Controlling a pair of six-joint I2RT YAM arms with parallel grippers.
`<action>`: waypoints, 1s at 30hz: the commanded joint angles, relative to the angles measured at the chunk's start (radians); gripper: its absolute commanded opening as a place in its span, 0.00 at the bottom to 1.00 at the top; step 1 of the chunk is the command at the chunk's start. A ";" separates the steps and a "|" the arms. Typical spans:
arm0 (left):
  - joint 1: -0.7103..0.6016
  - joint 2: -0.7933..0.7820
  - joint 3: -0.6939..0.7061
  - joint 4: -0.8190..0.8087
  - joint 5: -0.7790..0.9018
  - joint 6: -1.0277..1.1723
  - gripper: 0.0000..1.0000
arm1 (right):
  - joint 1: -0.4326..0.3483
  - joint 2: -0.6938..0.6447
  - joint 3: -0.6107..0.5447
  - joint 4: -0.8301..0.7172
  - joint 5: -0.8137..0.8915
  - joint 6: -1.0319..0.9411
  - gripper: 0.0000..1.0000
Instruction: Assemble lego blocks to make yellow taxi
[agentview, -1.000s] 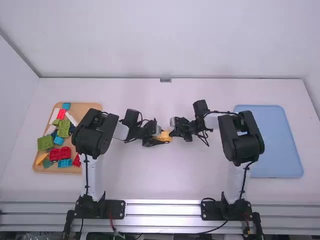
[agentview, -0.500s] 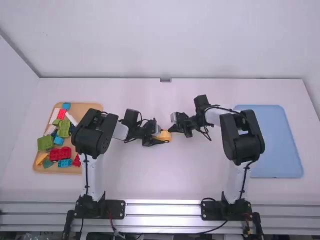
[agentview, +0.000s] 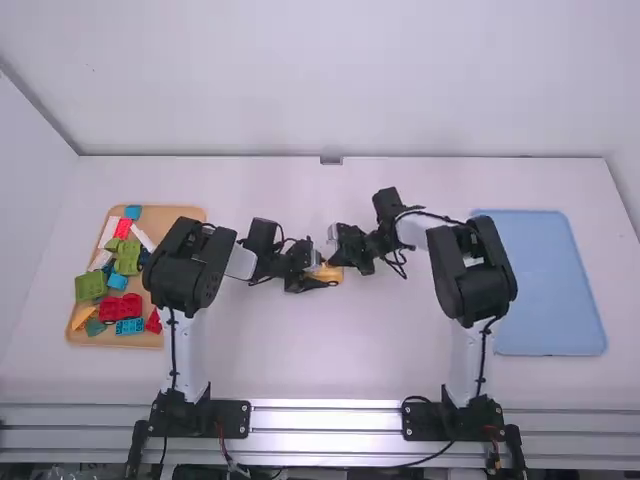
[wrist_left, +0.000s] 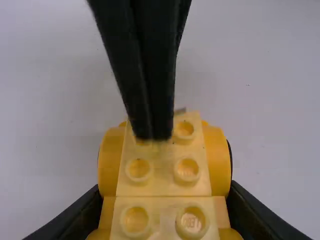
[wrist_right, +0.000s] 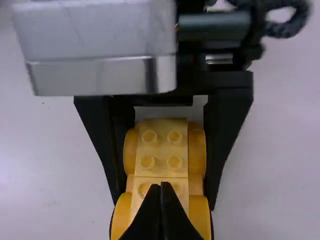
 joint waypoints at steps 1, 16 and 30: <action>-0.009 0.025 -0.018 -0.018 -0.057 -0.008 0.31 | -0.056 -0.031 0.044 -0.048 -0.150 -0.073 0.00; -0.009 0.025 -0.018 -0.016 -0.057 0.025 0.35 | -0.032 -0.208 0.002 0.140 0.264 0.293 0.98; 0.011 -0.014 -0.016 -0.050 -0.130 -0.077 0.99 | -0.058 -0.325 -0.333 0.706 0.201 0.678 0.99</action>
